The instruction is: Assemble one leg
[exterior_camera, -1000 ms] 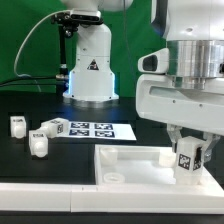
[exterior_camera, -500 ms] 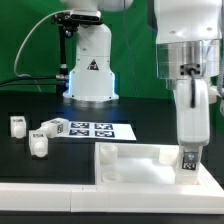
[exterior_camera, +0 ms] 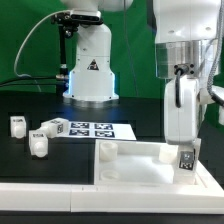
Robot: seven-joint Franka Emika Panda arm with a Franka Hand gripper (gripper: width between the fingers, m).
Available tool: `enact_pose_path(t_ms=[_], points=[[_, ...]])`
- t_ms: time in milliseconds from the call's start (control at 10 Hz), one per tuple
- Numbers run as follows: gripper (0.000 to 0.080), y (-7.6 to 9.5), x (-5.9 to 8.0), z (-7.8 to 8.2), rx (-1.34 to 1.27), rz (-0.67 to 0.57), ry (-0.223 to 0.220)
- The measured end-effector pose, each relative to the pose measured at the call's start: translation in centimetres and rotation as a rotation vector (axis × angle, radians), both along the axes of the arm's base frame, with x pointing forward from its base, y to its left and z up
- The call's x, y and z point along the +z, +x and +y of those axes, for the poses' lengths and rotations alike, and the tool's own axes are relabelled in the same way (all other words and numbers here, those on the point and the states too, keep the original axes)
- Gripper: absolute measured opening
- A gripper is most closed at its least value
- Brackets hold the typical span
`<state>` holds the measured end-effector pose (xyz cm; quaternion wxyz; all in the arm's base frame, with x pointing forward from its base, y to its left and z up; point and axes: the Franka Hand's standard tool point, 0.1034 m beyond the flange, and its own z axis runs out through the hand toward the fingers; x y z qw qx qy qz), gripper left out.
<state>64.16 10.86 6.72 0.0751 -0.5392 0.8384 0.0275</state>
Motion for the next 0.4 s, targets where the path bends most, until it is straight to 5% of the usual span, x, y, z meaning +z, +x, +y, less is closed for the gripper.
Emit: enact_pose_path(t_ms=[100, 400], points=[[0.0545, 0.1, 0.3, 0.1, 0.013, -0.005, 0.001], [0.0643, 0.0, 4.0, 0.9, 0.04, -0.044, 0.027]])
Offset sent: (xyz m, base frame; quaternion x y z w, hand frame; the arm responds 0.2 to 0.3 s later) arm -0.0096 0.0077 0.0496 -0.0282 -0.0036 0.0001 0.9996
